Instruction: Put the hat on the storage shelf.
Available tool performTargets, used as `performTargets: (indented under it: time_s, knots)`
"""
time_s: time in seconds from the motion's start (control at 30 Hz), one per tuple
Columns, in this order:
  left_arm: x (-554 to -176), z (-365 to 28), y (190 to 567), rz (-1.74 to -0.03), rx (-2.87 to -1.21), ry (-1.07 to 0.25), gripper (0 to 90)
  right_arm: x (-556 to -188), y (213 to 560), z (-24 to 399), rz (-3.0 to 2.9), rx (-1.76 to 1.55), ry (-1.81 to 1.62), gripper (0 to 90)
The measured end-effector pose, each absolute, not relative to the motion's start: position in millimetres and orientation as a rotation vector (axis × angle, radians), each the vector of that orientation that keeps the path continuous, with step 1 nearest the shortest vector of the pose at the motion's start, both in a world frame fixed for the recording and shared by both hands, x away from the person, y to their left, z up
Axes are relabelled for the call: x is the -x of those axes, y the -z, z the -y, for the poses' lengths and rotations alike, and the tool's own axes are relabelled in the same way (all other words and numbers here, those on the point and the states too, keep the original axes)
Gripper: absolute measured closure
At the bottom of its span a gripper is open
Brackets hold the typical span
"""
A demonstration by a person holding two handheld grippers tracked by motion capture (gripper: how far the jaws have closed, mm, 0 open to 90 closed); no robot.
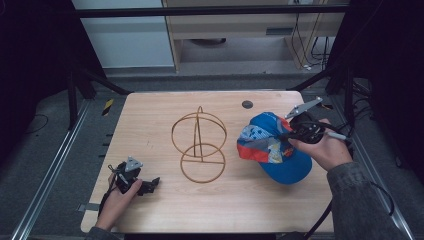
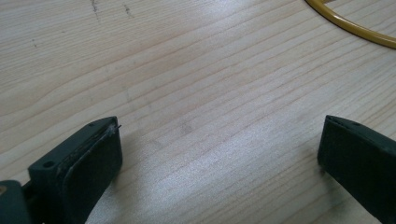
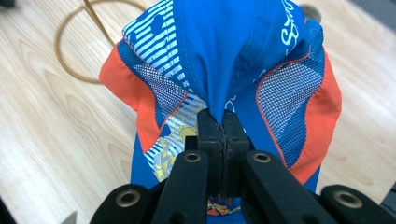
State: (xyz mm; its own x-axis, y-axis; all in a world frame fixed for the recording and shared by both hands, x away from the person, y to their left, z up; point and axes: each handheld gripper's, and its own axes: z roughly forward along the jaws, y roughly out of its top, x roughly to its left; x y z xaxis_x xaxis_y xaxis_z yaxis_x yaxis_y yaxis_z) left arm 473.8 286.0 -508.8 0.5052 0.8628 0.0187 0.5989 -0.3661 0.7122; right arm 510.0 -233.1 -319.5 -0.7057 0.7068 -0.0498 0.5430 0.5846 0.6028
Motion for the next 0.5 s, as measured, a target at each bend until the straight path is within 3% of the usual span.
performTargets:
  time_s: [0.5]
  knots:
    - [-474,-286,509,-1.191,-2.094,-0.524,0.0,-497,245,216,-2.468,-0.899,-0.908,89.7]
